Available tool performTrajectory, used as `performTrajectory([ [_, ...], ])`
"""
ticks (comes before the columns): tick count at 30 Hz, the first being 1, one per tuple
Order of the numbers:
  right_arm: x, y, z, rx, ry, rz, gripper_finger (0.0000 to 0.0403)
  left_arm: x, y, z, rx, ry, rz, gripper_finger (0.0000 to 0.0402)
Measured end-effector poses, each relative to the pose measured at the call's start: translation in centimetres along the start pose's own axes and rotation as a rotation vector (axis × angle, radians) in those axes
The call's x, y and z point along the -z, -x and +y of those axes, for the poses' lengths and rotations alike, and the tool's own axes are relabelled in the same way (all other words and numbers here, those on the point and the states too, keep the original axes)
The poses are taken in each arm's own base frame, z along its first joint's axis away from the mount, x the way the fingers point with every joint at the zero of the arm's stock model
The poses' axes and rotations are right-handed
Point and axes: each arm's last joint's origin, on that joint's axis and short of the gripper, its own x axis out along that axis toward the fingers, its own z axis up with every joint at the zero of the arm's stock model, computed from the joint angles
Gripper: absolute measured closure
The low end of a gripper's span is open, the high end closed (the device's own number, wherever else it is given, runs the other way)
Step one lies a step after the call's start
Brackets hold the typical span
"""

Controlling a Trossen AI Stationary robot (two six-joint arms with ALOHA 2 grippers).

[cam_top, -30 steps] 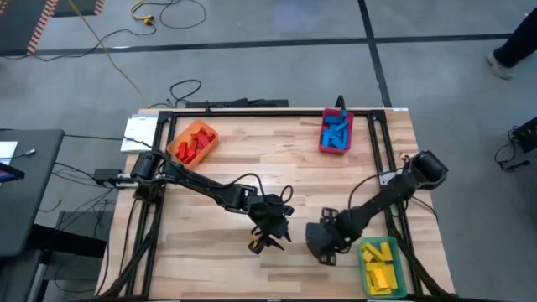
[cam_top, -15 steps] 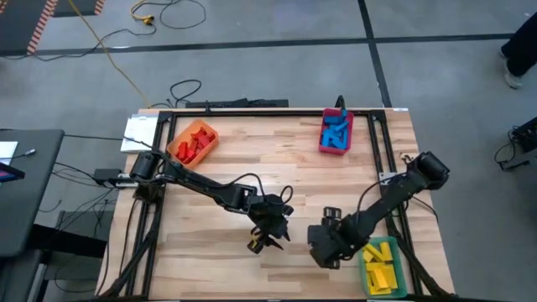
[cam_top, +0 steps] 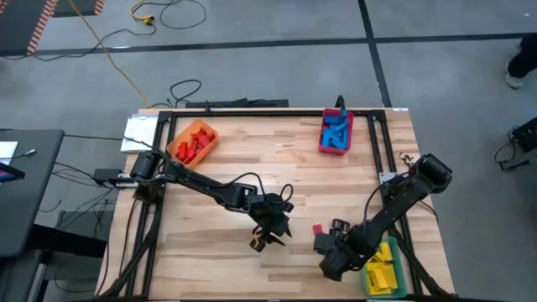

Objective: Sort blocks
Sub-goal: Put the red block into the orange bin

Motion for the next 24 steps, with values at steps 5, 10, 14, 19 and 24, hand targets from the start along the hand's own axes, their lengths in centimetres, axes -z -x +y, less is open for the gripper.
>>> performTrajectory([
  [5, 0.6, -1.4, -0.4, -0.023, -0.04, 0.018, 0.0133, 0.0, 0.0, -0.1, 0.003, 0.011, 0.007, 0.0246],
  [10, 1.3, -2.3, -0.3, -0.05, -0.068, 0.013, 0.0133, 0.1, 0.0, -0.2, 0.007, 0.015, 0.017, 0.0246],
  [14, 1.6, -2.9, -0.1, -0.088, -0.067, -0.007, 0.0133, 0.2, -0.1, -0.2, 0.008, 0.014, 0.023, 0.0246],
  [19, 2.1, -3.8, -1.1, -0.042, -0.089, 0.015, 0.0133, 0.2, -0.1, -0.2, 0.008, 0.012, 0.023, 0.0246],
  [24, 2.2, -4.0, -1.5, -0.01, -0.095, 0.022, 0.0133, 0.2, -0.1, -0.2, 0.008, -0.003, 0.023, 0.0246],
])
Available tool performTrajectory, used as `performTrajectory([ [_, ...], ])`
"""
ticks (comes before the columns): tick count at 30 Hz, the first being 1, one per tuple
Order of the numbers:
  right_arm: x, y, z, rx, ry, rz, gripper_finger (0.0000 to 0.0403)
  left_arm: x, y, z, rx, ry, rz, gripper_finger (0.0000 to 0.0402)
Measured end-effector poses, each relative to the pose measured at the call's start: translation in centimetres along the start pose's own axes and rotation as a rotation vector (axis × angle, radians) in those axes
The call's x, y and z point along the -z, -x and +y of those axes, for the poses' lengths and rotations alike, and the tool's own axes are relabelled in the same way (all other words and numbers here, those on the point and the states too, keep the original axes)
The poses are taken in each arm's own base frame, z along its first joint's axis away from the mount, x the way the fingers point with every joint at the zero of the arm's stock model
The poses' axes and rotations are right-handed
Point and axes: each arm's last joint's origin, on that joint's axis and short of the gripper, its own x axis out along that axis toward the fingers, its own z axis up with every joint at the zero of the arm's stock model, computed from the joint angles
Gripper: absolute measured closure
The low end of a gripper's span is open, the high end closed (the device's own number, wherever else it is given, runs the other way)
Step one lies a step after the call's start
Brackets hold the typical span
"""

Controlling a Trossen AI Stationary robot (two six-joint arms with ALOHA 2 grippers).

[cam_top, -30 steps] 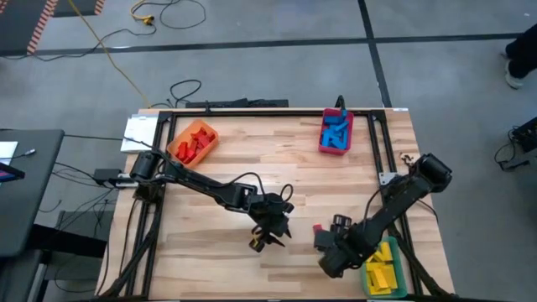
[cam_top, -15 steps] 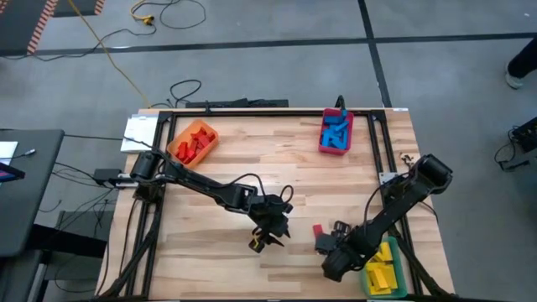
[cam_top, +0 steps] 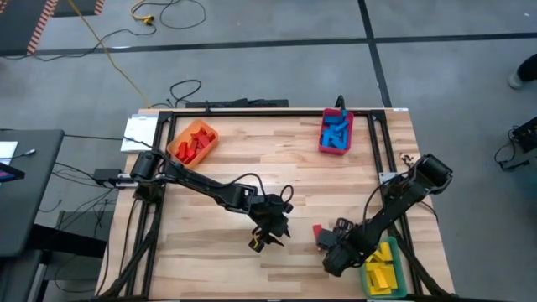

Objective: Sort blocks
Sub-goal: Put the red block into the orange bin

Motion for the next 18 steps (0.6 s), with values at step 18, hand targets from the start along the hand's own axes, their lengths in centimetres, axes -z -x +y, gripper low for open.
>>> performTrajectory([
  [18, -1.2, -3.3, -0.8, 0.098, 0.103, 0.048, 0.0133, 0.0, 0.0, 0.0, 0.0, -0.001, 0.001, 0.0246],
])
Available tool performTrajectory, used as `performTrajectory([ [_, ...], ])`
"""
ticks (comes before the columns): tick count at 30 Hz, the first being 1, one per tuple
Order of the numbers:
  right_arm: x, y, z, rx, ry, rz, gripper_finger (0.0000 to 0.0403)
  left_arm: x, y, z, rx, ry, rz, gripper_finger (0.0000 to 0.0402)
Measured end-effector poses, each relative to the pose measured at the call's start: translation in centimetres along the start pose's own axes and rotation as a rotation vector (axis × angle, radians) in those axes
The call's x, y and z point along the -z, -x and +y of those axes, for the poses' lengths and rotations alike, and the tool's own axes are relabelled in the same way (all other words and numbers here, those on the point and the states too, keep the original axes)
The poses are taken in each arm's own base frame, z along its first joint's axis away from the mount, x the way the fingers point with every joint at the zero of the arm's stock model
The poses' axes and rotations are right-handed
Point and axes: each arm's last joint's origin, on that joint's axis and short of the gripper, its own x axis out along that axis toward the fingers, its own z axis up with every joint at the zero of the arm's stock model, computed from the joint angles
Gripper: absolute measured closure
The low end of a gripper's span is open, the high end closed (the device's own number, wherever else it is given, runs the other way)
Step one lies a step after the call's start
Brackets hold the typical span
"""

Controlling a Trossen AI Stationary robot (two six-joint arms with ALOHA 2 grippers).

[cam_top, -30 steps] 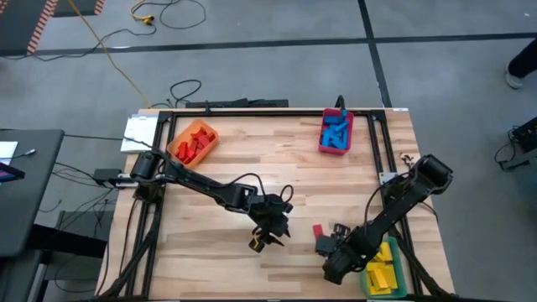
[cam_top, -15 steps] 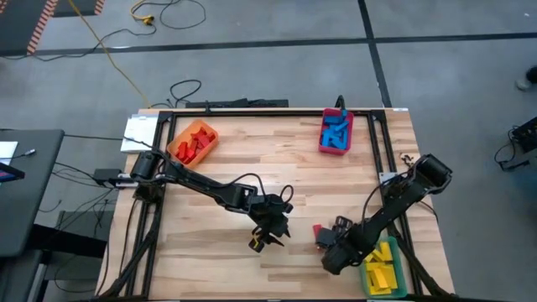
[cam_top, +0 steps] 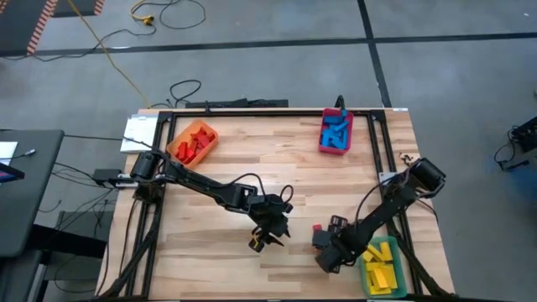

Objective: Sort blocks
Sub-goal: Put the red block into the orange bin

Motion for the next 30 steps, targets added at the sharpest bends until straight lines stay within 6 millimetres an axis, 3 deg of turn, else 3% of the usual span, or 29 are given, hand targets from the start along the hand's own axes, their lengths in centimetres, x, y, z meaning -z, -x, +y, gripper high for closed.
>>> performTrajectory([
  [7, -1.0, -0.2, -0.8, 0.021, 0.057, -0.004, 0.0156, 0.1, 0.0, 0.0, 0.001, 0.011, 0.005, 0.0246],
  [16, -2.1, -0.5, -1.8, 0.038, 0.121, -0.006, 0.0243, 0.1, 0.0, 0.0, 0.001, 0.006, 0.009, 0.0246],
  [23, -2.6, -0.6, -1.8, 0.065, 0.176, -0.092, 0.0298, 0.6, 0.1, 0.3, -0.039, 0.017, 0.056, 0.0246],
  [30, -3.1, -0.4, -1.3, 0.073, 0.22, -0.191, 0.0323, 1.4, 0.3, 0.7, -0.143, 0.015, 0.155, 0.0246],
])
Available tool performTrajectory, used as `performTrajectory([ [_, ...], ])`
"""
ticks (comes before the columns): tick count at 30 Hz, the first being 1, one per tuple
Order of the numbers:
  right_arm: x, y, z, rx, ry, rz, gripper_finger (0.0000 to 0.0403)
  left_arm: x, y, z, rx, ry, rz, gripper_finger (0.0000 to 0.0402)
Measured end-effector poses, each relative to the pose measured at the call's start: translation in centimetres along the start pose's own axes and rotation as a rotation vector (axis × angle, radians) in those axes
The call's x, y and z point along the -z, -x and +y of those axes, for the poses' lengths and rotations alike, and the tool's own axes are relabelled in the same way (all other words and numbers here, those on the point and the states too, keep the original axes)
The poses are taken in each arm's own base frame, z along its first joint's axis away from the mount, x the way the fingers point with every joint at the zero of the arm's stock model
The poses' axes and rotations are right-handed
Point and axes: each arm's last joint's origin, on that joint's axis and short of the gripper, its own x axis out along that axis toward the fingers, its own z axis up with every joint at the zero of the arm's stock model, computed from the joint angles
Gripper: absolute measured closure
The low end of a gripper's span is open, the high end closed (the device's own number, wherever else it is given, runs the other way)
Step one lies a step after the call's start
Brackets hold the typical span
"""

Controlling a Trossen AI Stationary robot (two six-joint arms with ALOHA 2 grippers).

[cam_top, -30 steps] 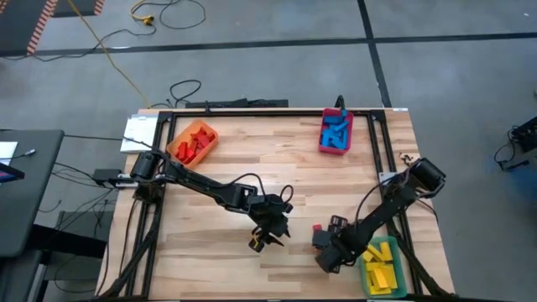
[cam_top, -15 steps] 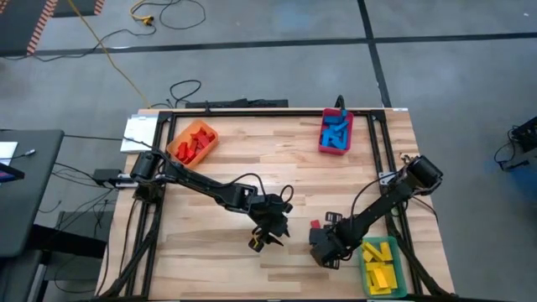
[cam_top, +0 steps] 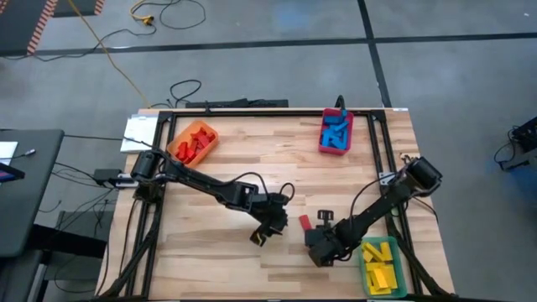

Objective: Sort blocks
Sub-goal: Put the red block into the orange bin

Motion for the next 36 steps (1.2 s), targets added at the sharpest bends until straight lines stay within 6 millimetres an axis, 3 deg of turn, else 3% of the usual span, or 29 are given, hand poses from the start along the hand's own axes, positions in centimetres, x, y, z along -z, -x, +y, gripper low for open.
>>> performTrajectory([
  [6, 0.7, 1.8, 1.0, -0.018, 0.005, -0.059, 0.0324, 0.2, 0.1, 0.8, -0.016, -0.073, -0.004, 0.0246],
  [13, 1.5, 4.7, 2.0, -0.105, -0.172, -0.101, 0.0324, 0.1, 0.5, 2.9, -0.004, -0.107, -0.106, 0.0246],
  [18, 1.3, 4.4, 3.2, -0.173, -0.255, -0.143, 0.0314, 0.9, -0.7, 3.7, 0.047, -0.108, -0.13, 0.0246],
  [24, 0.7, 2.8, 4.0, -0.188, -0.286, -0.174, 0.0242, 1.5, -1.3, 3.7, 0.061, -0.091, -0.093, 0.0246],
  [30, 0.8, 2.6, 3.8, -0.179, -0.352, -0.157, 0.0147, 1.9, -1.2, 3.5, 0.079, -0.078, -0.055, 0.0246],
  [36, 1.0, 2.4, 3.3, -0.139, -0.415, -0.131, 0.0117, 2.0, -1.2, 3.5, 0.085, -0.072, -0.041, 0.0246],
])
